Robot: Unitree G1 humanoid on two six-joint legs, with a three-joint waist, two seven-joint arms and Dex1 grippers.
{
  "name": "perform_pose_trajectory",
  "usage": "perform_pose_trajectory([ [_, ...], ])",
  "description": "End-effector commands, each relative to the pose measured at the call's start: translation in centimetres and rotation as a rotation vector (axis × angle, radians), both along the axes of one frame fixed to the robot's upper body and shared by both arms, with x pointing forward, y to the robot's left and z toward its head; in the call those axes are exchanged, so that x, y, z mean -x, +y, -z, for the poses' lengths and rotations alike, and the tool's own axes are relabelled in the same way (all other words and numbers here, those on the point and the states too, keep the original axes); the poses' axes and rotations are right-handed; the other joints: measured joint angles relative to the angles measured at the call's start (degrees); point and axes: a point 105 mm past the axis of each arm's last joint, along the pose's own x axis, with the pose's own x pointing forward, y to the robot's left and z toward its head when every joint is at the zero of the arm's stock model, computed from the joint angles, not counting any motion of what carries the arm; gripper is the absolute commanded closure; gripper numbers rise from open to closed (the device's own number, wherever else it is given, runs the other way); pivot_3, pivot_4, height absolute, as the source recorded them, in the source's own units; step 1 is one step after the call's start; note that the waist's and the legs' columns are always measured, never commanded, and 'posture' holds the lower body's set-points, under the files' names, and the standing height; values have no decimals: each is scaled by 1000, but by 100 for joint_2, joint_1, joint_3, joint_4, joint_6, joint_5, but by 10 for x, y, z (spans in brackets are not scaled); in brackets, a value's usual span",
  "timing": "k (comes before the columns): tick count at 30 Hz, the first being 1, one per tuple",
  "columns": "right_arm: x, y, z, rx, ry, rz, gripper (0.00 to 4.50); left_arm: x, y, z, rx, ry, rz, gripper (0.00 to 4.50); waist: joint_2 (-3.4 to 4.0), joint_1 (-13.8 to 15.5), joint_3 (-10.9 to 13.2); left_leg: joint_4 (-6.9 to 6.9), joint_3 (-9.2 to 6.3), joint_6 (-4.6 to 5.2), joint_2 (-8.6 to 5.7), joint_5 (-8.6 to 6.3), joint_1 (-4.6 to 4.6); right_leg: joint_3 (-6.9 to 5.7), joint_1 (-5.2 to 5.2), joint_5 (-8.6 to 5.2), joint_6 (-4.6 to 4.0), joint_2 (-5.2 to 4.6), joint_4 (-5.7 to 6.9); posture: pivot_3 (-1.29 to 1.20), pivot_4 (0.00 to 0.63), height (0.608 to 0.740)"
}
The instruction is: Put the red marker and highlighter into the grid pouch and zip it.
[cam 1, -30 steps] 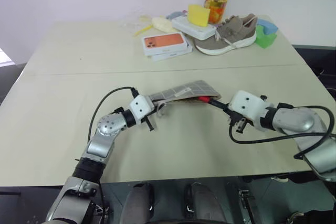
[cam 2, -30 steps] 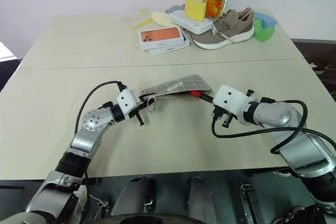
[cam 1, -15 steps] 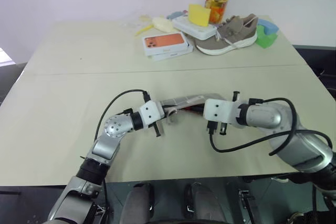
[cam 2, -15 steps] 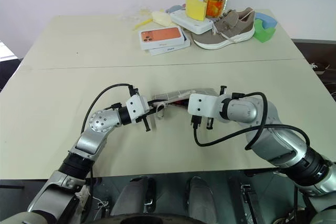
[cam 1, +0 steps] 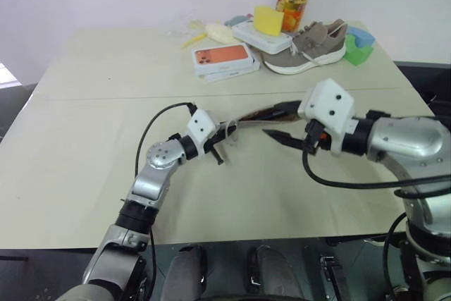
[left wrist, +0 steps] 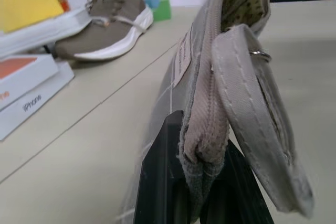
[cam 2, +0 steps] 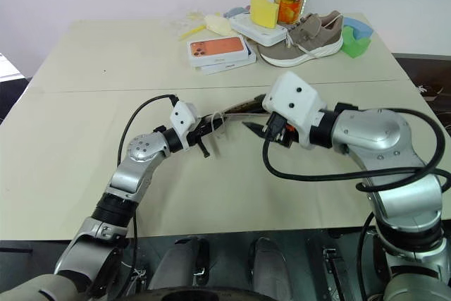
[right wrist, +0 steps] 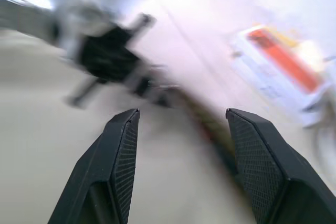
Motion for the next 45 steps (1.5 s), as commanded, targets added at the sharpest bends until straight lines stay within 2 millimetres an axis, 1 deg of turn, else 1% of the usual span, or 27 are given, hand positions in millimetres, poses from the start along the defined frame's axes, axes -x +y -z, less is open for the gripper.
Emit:
perform_pose_trajectory([
  [1, -3, 14, 17, -102, 76, 64, 1802, -8, -2, -13, 75, -3, -29, 4500, 0, -20, 0, 0, 0, 0, -1, 0, 0, 0, 0, 0, 0, 1, 1, 0, 150, 740],
  [4, -34, 16, 32, -252, 152, 285, 1802, -9, -5, -12, 76, 0, -32, 4500, 0, -38, -1, 0, 4, -1, -2, 0, 3, 5, -6, 0, -1, 6, 10, 0, 150, 740],
  [6, -47, 16, 35, -342, 199, 380, 1802, -9, -5, -12, 76, 0, -32, 4500, 2, -21, -2, 0, 5, -4, -3, 3, 1, 5, -9, 0, -1, 6, 14, 0, 150, 740],
  [10, -53, 24, 44, -471, 297, 420, 1802, -8, -4, -9, 66, 0, -33, 4500, 2, -4, -2, 0, 6, -5, -5, 3, -2, 6, -9, 0, -1, 2, 8, 0, 150, 740],
  [13, -53, 27, 52, -491, 342, 428, 1802, -8, -3, -7, 58, -2, -34, 4500, 2, -13, -2, -2, 6, -4, -8, 3, -3, 6, -9, 0, -1, 2, 7, 0, 150, 740],
  [17, -53, 33, 51, -548, 380, 409, 1802, -8, -3, -7, 53, -7, -36, 4500, 2, -22, -2, -2, 5, -4, -8, 2, -2, 6, -10, 0, -1, 3, 8, 0, 150, 740],
  [19, -53, 36, 50, -554, 385, 397, 2299, -8, -2, -7, 54, -7, -38, 4500, 2, -24, -2, -3, 5, -4, -8, 2, -2, 6, -10, 0, -1, 4, 8, 0, 150, 740],
  [20, -53, 38, 50, -552, 387, 393, 2634, -7, -2, -7, 54, -7, -38, 4500, 2, -24, -2, -3, 5, -4, -8, 2, -2, 6, -10, 0, -1, 4, 8, 0, 150, 740],
  [22, -52, 39, 51, -547, 387, 386, 3644, -6, -3, -6, 50, -9, -37, 4500, 2, -26, -2, -3, 5, -4, -8, 2, -2, 6, -10, 0, -1, 4, 8, 0, 150, 740],
  [24, -52, 40, 51, -548, 386, 386, 4471, -6, -3, -5, 42, -12, -35, 4500, 2, -26, -2, -3, 5, -4, -8, 2, -2, 7, -10, 0, -1, 4, 8, 0, 150, 740],
  [28, -51, 39, 48, -544, 366, 379, 4471, -7, -1, -5, 44, -13, -41, 4500, 2, -26, -2, -3, 5, -4, -8, 2, -2, 6, -10, 0, -1, 4, 8, 0, 150, 740],
  [33, -49, 28, 42, -523, 325, 389, 4471, -12, 6, -5, 34, -18, -65, 4500, 2, -25, -2, -3, 5, -3, -8, 2, -2, 6, -10, 0, 0, 4, 7, 0, 150, 740],
  [36, -40, 28, 44, -485, 339, 341, 4471, -14, 9, -5, 29, -18, -69, 4500, 2, -25, -2, -4, 4, -3, -8, 2, -2, 6, -10, 0, -1, 4, 7, 0, 150, 740],
  [37, -38, 30, 45, -485, 349, 330, 4235, -14, 9, -5, 29, -19, -69, 4500, 2, -26, -2, -4, 4, -3, -8, 2, -2, 6, -10, 0, 0, 4, 7, 0, 150, 740],
  [39, -37, 32, 46, -486, 353, 325, 3621, -15, 9, -5, 28, -19, -68, 4500, 2, -39, -2, -5, 4, -2, -6, 1, -2, 6, -10, 0, -1, 6, 6, 0, 150, 740],
  [41, -36, 38, 50, -470, 349, 328, 2593, -15, 7, -5, 28, -20, -64, 4500, 2, -42, -2, -5, 4, -2, -5, 1, -2, 6, -11, 0, -1, 6, 7, 0, 150, 740],
  [43, -37, 42, 53, -465, 355, 330, 1671, -15, 5, -6, 29, -21, -60, 4500, 2, -43, -2, -5, 4, -2, -5, 1, -2, 6, -11, 0, 0, 6, 7, 0, 150, 740],
  [45, -38, 45, 57, -469, 366, 341, 1671, -15, 3, -6, 31, -22, -54, 4500, 2, -40, -2, -5, 4, -2, -5, 1, -2, 6, -11, 0, -1, 6, 7, 0, 150, 740],
])
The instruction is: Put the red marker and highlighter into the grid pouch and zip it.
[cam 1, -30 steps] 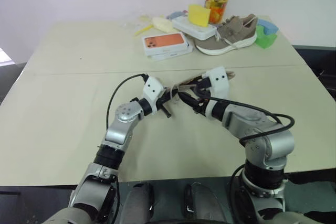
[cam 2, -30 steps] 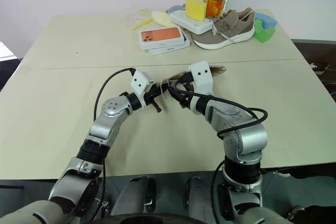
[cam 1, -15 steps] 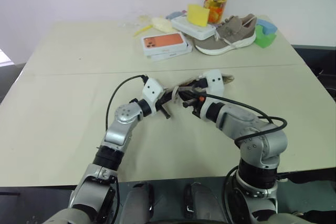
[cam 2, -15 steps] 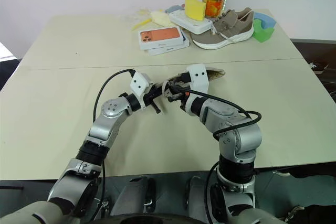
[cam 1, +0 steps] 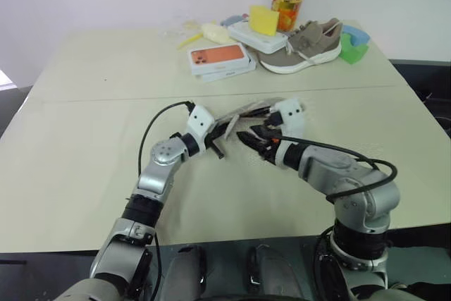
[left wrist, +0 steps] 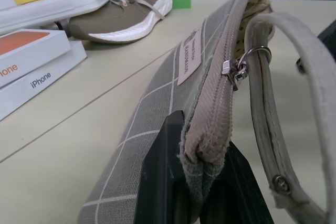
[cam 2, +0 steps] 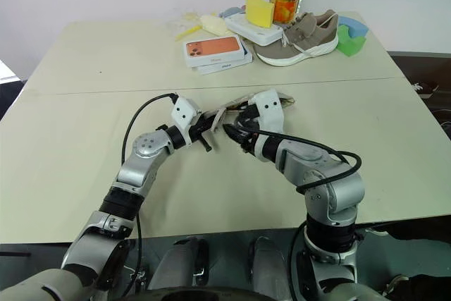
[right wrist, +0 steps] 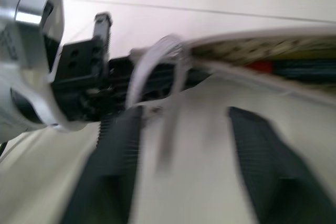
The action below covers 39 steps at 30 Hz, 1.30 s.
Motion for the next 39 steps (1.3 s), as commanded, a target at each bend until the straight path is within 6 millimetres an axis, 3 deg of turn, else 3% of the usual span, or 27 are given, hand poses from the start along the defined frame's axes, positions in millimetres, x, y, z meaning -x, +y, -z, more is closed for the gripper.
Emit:
perform_pose_trajectory([
  [1, 0, 8, -5, -18, -37, 1, 1671, -2, -3, -15, 17, -52, 4, 4500, 0, 2, 0, 0, 0, 0, 0, 0, 0, 0, 0, 0, 0, 0, 0, 0, 150, 740],
  [12, -13, 18, -1, -42, -11, 31, 1671, -1, -6, -16, 23, -54, 12, 4500, 0, 11, 0, 0, 0, 0, 0, 0, 0, 0, 0, 0, 0, -1, -2, 0, 150, 740],
  [15, -17, 15, 3, -37, 5, 56, 2575, -2, -5, -17, 25, -56, 8, 4500, 0, 15, 0, 0, 1, 0, 0, 0, 0, 0, 0, 0, 0, -1, -2, 0, 150, 740],
  [19, -18, 10, 0, -33, -16, 75, 4430, -2, -3, -17, 26, -58, 1, 4500, 0, 14, 0, 0, 1, 0, 0, 0, -1, 0, 0, 0, 0, -1, -3, 0, 150, 740],
  [23, -18, 0, -8, -6, -48, 94, 4430, -2, 0, -16, 10, -68, -2, 4500, 0, 14, 0, 0, 1, 0, 0, 0, -1, 0, 0, 0, 0, -1, -3, 0, 150, 740],
  [25, -15, -12, -15, 34, -83, 101, 4430, -2, 3, -14, -17, -86, -4, 4500, 0, 18, 0, 0, 1, 0, -1, 0, -2, 0, 0, 0, 0, -2, -4, 0, 150, 740],
  [31, -1, -80, -40, 237, -154, 157, 4430, 1, 23, -1, -135, -132, -4, 4500, 0, 32, 1, -4, 0, 1, 4, -1, -5, -1, -2, 0, 0, -4, -9, 0, 150, 740],
  [39, 1, -152, -35, 422, -98, 315, 4430, 3, 41, 10, -184, -134, -10, 4500, -1, 27, 2, -7, 2, 4, 6, -2, -4, 0, -2, -1, -1, -4, -13, 0, 150, 740],
])
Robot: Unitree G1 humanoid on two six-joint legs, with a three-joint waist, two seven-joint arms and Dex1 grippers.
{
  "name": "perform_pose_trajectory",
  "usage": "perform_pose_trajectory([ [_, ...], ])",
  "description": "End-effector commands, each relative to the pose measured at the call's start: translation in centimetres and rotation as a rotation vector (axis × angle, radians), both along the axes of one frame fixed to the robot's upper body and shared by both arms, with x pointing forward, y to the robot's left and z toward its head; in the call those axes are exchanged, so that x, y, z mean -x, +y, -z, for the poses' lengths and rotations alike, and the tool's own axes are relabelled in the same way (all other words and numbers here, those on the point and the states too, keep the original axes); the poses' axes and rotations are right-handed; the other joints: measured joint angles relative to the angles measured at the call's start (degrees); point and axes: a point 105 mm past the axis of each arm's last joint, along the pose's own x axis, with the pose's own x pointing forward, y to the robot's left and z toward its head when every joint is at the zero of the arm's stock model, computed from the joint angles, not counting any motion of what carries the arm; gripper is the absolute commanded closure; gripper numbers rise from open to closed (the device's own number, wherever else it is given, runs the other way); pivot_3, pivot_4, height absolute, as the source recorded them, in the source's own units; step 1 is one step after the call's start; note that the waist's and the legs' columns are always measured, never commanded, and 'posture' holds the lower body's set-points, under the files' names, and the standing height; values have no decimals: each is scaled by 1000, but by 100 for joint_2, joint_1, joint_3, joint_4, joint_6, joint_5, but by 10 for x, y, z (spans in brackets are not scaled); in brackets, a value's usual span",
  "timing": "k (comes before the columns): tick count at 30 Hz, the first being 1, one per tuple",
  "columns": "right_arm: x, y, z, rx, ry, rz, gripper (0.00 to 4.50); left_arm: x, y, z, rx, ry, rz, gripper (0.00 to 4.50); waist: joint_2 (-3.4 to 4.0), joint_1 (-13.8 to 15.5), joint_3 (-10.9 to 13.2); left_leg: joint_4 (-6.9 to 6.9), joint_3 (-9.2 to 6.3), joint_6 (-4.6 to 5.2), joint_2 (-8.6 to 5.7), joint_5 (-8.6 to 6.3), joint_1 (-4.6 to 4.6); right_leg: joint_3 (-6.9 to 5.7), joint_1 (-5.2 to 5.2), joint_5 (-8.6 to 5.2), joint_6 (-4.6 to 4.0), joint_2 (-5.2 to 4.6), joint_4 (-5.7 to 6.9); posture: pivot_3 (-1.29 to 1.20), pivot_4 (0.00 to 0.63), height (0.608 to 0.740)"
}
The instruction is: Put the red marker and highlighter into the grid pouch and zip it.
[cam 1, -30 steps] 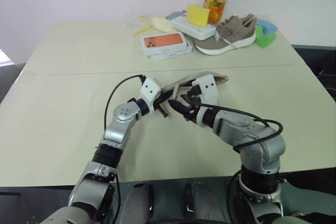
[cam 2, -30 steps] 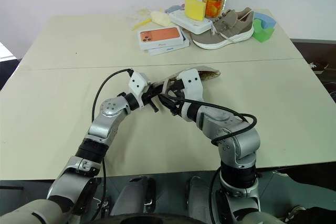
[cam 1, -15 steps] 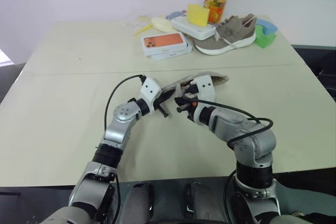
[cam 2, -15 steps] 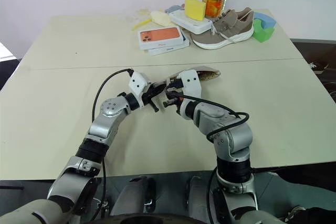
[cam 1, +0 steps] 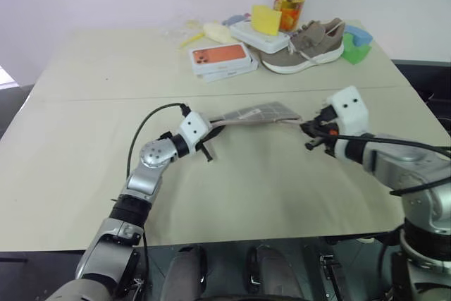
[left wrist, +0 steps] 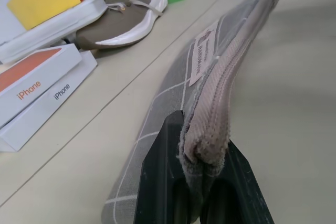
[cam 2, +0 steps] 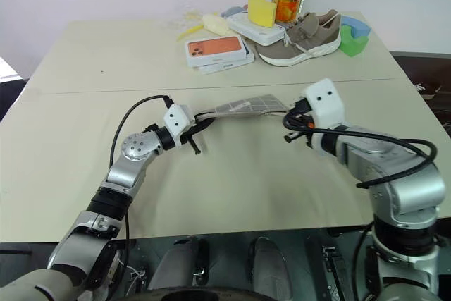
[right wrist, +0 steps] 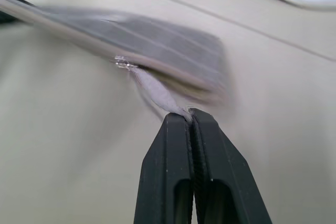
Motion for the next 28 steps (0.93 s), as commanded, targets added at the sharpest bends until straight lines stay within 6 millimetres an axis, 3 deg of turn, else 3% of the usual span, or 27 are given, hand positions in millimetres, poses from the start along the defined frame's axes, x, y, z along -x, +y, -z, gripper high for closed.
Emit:
perform_pose_trajectory([
  [1, -1, -27, -9, 45, -53, 83, 4430, -2, 18, 7, -24, 8, -47, 4500, 0, 3, 0, 0, 0, 0, 0, 0, 0, 0, 0, 0, 0, 0, 0, 0, 150, 740],
  [5, 4, -33, 1, 97, -24, 63, 4430, 1, 25, 11, -20, 37, -41, 4500, 0, 4, 0, 0, 1, 0, 1, 0, 0, 0, 0, 0, 0, 0, 1, 0, 150, 740],
  [6, 10, -25, 5, 83, -2, -7, 4178, 4, 30, 13, -3, 70, -38, 4165, 0, 6, 0, 0, 0, 0, 1, 0, 0, 0, 0, 0, 0, 0, 0, 0, 150, 740],
  [8, 18, -18, 10, 70, 21, -81, 3501, 8, 40, 17, 15, 113, -46, 3393, -1, -8, 0, 0, -1, 2, 3, -1, 0, 0, 0, 0, 1, 1, 0, 0, 150, 740],
  [14, 31, -24, 16, 42, -35, -137, 381, 23, 79, 35, 52, 253, -140, 286, -2, 8, 1, 1, -2, 5, 8, -3, 2, 0, 1, -1, 1, 1, 0, 0, 150, 740],
  [15, 36, -24, 18, 43, -57, -164, 37, 28, 89, 37, 79, 273, -167, 267, -3, 14, 1, 1, -1, 5, 7, -3, 2, 1, 1, -1, 1, -1, -1, 0, 150, 740],
  [18, 48, -24, 24, 36, -91, -213, 37, 34, 108, 40, 145, 317, -237, 267, -2, 12, 1, 0, -2, 7, 8, -5, 3, 0, 5, -4, 6, -2, -6, 0, 150, 740],
  [21, 54, -42, 32, -15, -109, -143, 37, 47, 136, 51, 160, 374, -340, 267, -2, -11, 0, 0, 2, 7, 10, -5, 11, 3, 8, -4, 5, -1, -5, 0, 150, 740],
  [25, 59, -51, 33, -86, -137, -129, 37, 65, 162, 60, 162, 417, -443, 267, 5, -47, -4, -1, 6, 6, 14, -6, 19, 9, 10, -4, 3, 1, -3, 0, 150, 740],
  [28, 56, -53, 36, -95, -137, -137, 37, 71, 171, 60, 149, 423, -484, 267, 6, -51, -4, -3, 7, 6, 17, -6, 22, 12, 10, -6, 1, 2, -2, 0, 150, 740],
])
